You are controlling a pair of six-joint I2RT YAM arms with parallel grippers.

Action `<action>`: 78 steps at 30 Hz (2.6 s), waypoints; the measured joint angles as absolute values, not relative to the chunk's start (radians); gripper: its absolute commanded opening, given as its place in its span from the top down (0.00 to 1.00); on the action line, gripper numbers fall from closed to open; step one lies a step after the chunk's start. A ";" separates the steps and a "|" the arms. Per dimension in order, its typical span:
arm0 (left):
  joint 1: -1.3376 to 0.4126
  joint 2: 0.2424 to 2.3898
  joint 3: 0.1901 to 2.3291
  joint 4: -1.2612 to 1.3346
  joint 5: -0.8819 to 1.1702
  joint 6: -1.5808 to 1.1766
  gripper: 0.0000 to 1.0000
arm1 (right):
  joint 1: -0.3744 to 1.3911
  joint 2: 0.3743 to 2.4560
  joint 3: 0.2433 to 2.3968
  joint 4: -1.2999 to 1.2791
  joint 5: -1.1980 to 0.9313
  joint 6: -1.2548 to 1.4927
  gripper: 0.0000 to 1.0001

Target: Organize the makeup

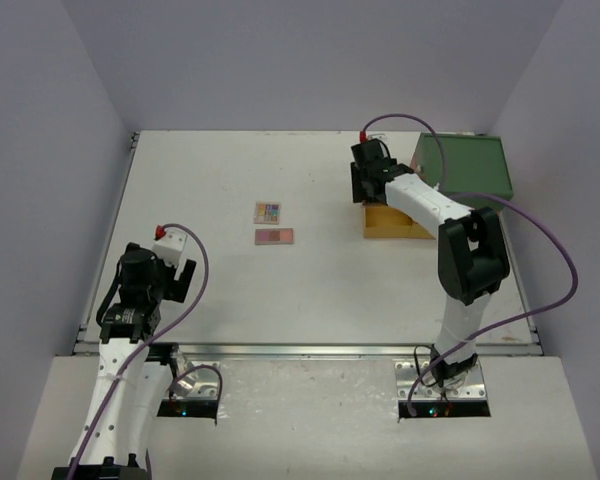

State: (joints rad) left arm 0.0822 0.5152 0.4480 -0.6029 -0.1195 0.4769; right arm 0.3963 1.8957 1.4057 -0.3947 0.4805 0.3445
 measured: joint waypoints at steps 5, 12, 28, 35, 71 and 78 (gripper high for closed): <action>0.085 0.515 0.448 -0.603 -0.129 0.469 0.00 | 0.323 1.944 1.467 -0.399 0.452 0.305 0.55; 0.087 0.520 0.448 -0.604 -0.105 0.482 0.00 | 0.302 2.051 1.554 -0.417 0.432 0.249 0.38; 0.087 0.730 0.599 -0.603 0.047 0.556 0.00 | 0.295 2.119 1.669 -0.459 0.382 0.174 0.05; 0.062 0.947 0.764 -0.625 0.122 0.533 0.00 | 0.295 2.119 1.673 -0.478 0.348 0.114 0.05; -0.364 2.147 1.547 -0.431 -0.121 -0.021 0.18 | 0.296 1.857 1.462 -0.443 0.273 0.116 0.03; -0.359 2.147 1.535 -0.414 -0.095 -0.046 0.62 | 0.297 1.833 1.437 -0.438 0.248 0.142 0.03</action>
State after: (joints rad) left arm -0.3592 2.1468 1.5352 -0.4144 -0.0954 -0.0463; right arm 0.2966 1.8330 1.4375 -0.4384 0.2482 0.1424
